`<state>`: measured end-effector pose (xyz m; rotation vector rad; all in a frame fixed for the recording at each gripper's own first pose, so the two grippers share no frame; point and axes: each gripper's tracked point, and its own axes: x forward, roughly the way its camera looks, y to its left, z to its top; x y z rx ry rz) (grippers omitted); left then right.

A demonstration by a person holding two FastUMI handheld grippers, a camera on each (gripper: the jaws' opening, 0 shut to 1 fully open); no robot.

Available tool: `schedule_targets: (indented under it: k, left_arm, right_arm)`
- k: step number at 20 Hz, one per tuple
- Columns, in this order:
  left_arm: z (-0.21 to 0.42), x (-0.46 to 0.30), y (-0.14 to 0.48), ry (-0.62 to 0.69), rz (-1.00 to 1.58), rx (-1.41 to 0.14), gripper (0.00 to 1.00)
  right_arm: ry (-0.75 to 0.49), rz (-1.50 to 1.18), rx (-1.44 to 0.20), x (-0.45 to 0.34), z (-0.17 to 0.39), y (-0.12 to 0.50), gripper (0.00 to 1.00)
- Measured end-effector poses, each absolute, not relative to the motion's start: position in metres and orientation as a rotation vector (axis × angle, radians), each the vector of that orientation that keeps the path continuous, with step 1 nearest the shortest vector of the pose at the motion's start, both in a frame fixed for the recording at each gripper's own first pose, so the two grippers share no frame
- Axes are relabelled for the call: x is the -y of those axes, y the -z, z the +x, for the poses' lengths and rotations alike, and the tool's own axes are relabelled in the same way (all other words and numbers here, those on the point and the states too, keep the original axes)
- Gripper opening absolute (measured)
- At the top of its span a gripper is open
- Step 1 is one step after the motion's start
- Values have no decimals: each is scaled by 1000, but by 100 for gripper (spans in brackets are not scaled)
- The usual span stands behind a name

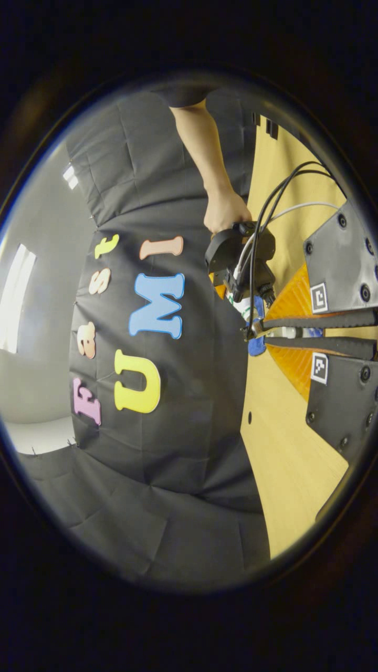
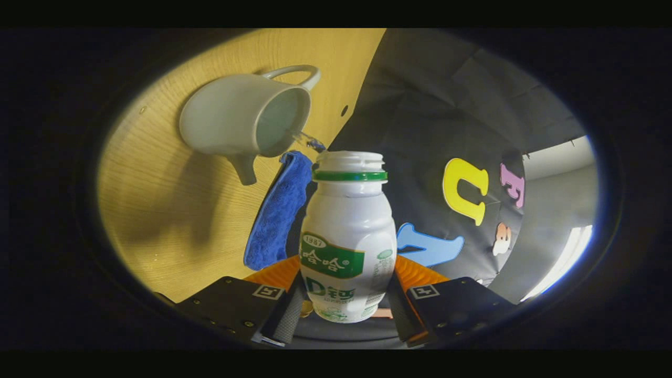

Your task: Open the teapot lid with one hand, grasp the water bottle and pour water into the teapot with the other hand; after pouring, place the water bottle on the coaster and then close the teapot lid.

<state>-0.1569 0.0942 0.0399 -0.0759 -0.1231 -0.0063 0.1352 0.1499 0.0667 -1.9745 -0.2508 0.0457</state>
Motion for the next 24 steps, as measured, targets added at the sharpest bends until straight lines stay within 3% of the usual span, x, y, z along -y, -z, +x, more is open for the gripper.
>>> schedule_targets:
  k: [8, 9, 17, 18, 19, 23, 24]
  left_arm:
    - [-158, -95, -43, -1, -61, 131, 10]
    - [-159, -95, -44, 0, -58, 131, 14]
    - [-160, -94, -47, -3, -33, 135, 13]
    - [-160, -94, -46, -4, -35, 138, 17]
    - [-161, -95, -47, -4, -35, 138, 14]
    - [-161, -93, -48, 2, -33, 141, 17]
    - [-160, -93, -46, 1, -31, 138, 13]
  right_arm:
    - [-20, -2028, 295, -155, 131, -82, 71]
    - [-17, -2033, 301, -157, 131, -84, 71]
    - [-19, -2064, 306, -160, 127, -81, 71]
    - [-21, -2065, 309, -161, 126, -79, 71]
    - [-24, -2065, 310, -161, 125, -78, 71]
    - [-28, -2079, 317, -163, 124, -76, 71]
    - [-29, -2079, 317, -163, 123, -75, 71]
